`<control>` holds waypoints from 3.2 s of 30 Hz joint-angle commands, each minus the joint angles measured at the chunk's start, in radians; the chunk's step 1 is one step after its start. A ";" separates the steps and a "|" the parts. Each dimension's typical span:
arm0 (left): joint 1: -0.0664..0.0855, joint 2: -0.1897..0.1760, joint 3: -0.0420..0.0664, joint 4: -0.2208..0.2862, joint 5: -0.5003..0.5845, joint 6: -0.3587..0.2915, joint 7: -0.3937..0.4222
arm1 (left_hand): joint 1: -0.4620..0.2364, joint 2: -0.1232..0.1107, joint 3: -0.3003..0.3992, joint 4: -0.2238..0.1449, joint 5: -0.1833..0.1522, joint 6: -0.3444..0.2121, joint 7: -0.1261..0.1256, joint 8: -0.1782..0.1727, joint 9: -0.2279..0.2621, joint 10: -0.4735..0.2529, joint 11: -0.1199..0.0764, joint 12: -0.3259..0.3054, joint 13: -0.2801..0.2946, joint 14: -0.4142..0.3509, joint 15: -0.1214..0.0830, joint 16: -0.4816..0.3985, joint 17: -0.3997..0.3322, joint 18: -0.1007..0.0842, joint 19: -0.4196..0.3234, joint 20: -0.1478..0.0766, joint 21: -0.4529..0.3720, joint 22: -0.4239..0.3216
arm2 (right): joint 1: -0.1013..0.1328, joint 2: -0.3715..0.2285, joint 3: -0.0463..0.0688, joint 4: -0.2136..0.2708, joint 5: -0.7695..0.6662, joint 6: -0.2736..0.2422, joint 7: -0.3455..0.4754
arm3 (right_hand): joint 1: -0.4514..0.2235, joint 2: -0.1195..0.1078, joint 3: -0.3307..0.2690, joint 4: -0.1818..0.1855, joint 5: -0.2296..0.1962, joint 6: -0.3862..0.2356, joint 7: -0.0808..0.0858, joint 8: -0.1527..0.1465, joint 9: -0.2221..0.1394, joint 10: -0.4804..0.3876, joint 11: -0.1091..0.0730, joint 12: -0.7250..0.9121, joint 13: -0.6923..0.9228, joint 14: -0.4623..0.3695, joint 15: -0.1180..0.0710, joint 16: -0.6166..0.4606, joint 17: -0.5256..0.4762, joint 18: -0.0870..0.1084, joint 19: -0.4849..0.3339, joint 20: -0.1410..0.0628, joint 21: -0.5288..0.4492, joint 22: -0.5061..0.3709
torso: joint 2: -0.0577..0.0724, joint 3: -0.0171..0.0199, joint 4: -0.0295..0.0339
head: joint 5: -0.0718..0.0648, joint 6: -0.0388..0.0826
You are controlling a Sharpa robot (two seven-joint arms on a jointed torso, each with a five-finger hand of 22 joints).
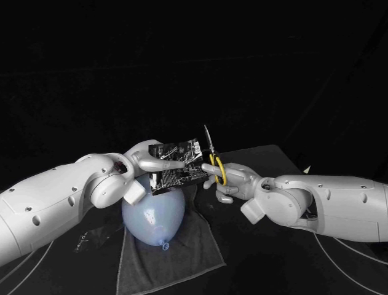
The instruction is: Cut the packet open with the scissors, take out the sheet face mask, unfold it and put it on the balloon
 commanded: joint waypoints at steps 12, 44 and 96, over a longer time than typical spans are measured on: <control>0.000 0.002 0.000 -0.003 0.037 0.016 -0.002 | -0.002 0.010 0.001 -0.005 0.003 0.005 -0.002 0.003 0.021 0.008 -0.001 0.002 0.000 0.005 -0.001 -0.006 0.002 0.016 0.001 -0.002 0.006 0.000 | 0.001 0.003 0.002 -0.007 0.009 -0.010 0.019 | -0.015 -0.012 -0.029 0.008 -0.004 -0.014 -0.016 0.047 0.050 0.019 -0.035 0.056 0.074 0.066 -0.016 0.005 0.056 -0.016 0.003 -0.016 0.011 0.007 | 0.000 0.0002 0.0000 | 0.000 0.006; 0.009 -0.047 0.001 -0.014 0.473 0.006 0.042 | -0.016 0.012 0.002 -0.004 0.003 0.003 0.000 -0.001 0.022 0.003 0.002 0.000 0.000 0.001 0.002 -0.010 0.001 0.013 -0.009 0.003 0.003 -0.003 | 0.019 -0.116 -0.001 -0.027 -0.066 0.004 0.015 | 0.244 -0.003 0.422 -0.055 -0.001 -0.016 0.029 -0.209 -0.112 0.001 -0.007 -0.096 0.010 0.062 0.008 0.000 0.044 -0.014 -0.008 0.001 0.014 0.003 | -0.001 -0.0010 0.0003 | -0.003 0.018; 0.044 -0.142 0.028 0.022 0.501 0.053 0.010 | -0.019 0.012 0.002 -0.006 0.003 0.004 0.000 -0.002 0.024 0.003 0.001 0.001 0.000 0.002 0.001 -0.011 0.001 0.015 -0.012 0.004 0.003 -0.003 | 0.087 -0.079 -0.004 -0.100 -0.715 -0.138 -0.282 | 0.022 -0.210 1.137 -0.069 -0.004 0.083 0.021 -0.270 -0.095 0.110 -0.014 -0.136 0.042 0.068 0.002 0.007 0.069 -0.023 0.008 -0.001 0.072 0.044 | 0.001 -0.0016 0.0024 | 0.018 0.030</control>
